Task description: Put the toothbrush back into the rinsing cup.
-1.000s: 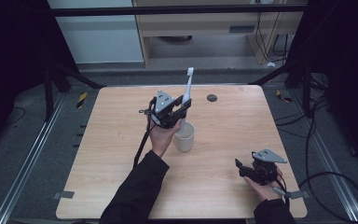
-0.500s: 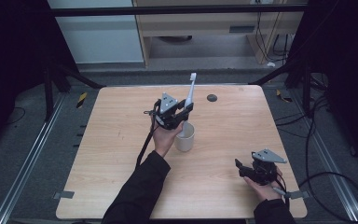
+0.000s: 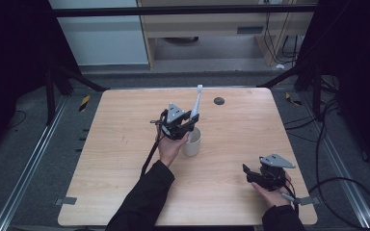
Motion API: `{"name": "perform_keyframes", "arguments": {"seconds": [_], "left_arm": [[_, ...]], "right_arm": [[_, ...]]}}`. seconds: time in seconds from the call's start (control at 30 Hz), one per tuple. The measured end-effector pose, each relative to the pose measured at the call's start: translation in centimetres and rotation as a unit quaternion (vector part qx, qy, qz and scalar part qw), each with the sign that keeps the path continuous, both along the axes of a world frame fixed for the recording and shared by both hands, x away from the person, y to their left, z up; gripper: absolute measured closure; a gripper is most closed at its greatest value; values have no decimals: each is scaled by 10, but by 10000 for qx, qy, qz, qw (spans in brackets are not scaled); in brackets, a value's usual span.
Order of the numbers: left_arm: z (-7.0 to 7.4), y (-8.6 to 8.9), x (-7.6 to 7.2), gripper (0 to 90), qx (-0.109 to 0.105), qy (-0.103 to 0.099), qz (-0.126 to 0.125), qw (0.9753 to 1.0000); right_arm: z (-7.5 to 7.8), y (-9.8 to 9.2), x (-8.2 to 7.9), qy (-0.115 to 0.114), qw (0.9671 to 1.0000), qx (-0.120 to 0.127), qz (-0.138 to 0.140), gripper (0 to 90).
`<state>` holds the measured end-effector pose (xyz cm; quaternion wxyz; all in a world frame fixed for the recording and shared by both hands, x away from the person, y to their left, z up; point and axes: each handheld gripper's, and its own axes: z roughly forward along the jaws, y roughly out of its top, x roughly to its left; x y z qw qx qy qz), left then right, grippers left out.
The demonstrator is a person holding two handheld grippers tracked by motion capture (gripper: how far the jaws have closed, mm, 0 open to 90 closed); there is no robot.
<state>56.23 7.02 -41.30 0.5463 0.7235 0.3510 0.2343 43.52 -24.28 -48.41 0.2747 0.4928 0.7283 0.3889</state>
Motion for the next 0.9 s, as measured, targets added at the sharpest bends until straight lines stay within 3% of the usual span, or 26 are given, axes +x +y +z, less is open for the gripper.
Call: {"name": "perform_keyframes", "arguments": {"seconds": [0.47,0.9], "left_arm": [[-17,-4,-4,666,276,177,-90,9994],[-23,-3,-6,663,444,334,-141,9984]], "right_arm": [[0,0,0,0,10000,-13,-4,280],[0,1,0,-12,10000,-26,-5,278]]}}
